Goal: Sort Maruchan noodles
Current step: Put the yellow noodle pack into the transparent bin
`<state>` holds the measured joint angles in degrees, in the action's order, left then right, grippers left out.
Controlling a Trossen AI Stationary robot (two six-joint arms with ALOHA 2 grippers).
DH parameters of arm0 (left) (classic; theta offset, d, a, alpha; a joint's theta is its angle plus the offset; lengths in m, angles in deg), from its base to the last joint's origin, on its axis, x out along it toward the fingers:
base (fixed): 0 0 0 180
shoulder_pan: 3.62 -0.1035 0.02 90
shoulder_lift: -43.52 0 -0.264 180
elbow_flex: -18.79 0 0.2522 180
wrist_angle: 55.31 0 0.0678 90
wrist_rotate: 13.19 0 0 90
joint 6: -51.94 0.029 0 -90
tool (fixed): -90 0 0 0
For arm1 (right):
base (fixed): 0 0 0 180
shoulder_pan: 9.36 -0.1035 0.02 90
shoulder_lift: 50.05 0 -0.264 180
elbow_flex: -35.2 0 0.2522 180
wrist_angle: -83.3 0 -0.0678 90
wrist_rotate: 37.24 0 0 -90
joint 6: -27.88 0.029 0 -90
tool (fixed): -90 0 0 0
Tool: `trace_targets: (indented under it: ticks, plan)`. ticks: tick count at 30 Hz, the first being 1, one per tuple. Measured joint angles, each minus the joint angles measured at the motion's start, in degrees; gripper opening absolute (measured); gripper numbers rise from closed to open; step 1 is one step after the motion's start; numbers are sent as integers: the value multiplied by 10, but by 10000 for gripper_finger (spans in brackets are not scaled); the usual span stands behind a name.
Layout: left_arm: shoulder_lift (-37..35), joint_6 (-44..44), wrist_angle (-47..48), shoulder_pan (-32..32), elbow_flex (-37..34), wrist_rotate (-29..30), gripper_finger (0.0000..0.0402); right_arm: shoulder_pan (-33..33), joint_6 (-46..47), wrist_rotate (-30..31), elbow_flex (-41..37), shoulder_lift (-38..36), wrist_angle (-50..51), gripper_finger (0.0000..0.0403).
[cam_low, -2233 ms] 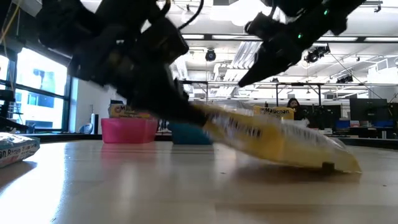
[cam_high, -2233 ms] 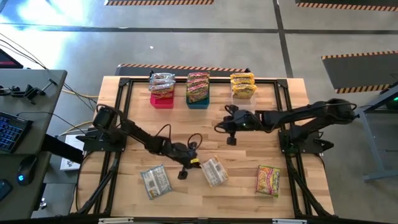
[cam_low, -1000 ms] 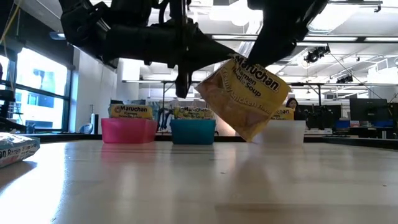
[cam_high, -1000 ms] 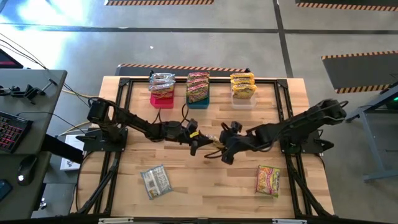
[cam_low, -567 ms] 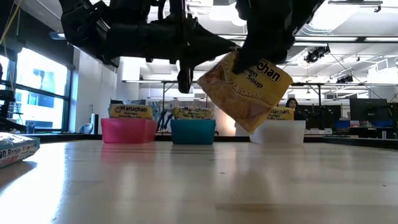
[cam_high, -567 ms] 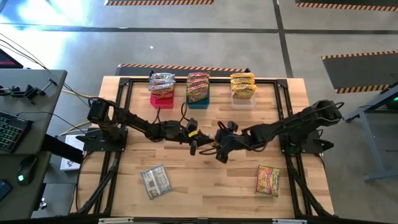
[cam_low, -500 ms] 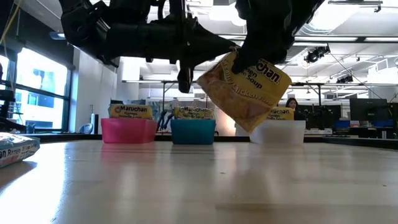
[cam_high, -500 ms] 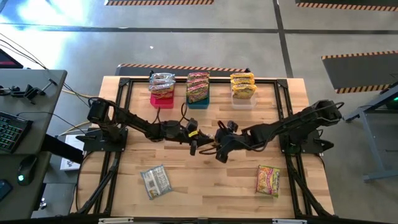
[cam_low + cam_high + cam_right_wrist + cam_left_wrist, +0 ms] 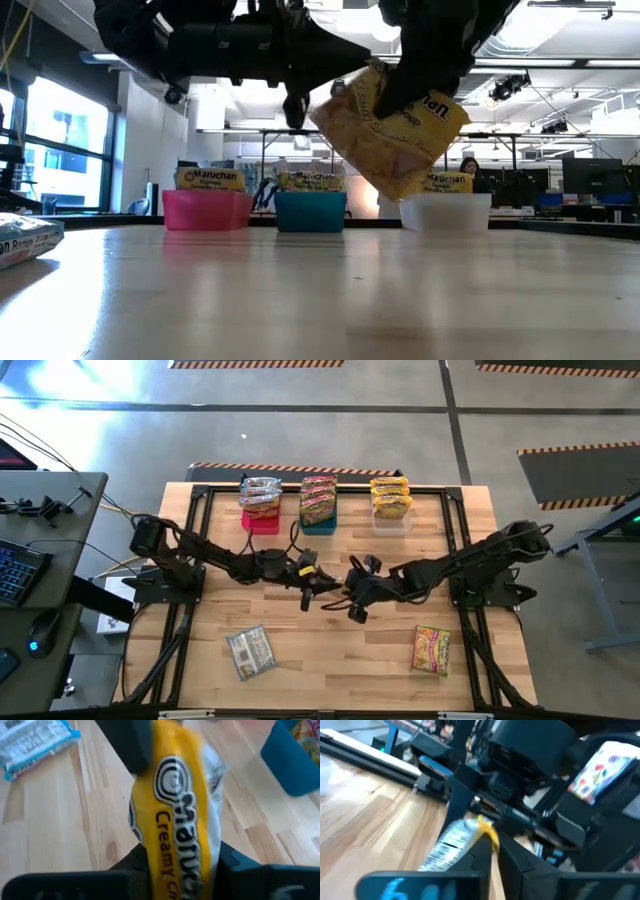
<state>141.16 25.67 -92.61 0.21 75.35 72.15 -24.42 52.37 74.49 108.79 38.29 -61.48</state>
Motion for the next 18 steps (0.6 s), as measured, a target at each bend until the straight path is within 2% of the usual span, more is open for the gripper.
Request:
trace_targets:
  ticks: [6,12,18]
  plan:
    - [-73,72,95,-15,-8,-7,72,31,-26,-46,-1,-16,10,102]
    - [-143,121,72,-28,-87,22,108,85,-94,-81,34,-23,92,89]
    - [-154,140,-17,-40,-168,47,98,172,-213,-89,137,-23,257,92]
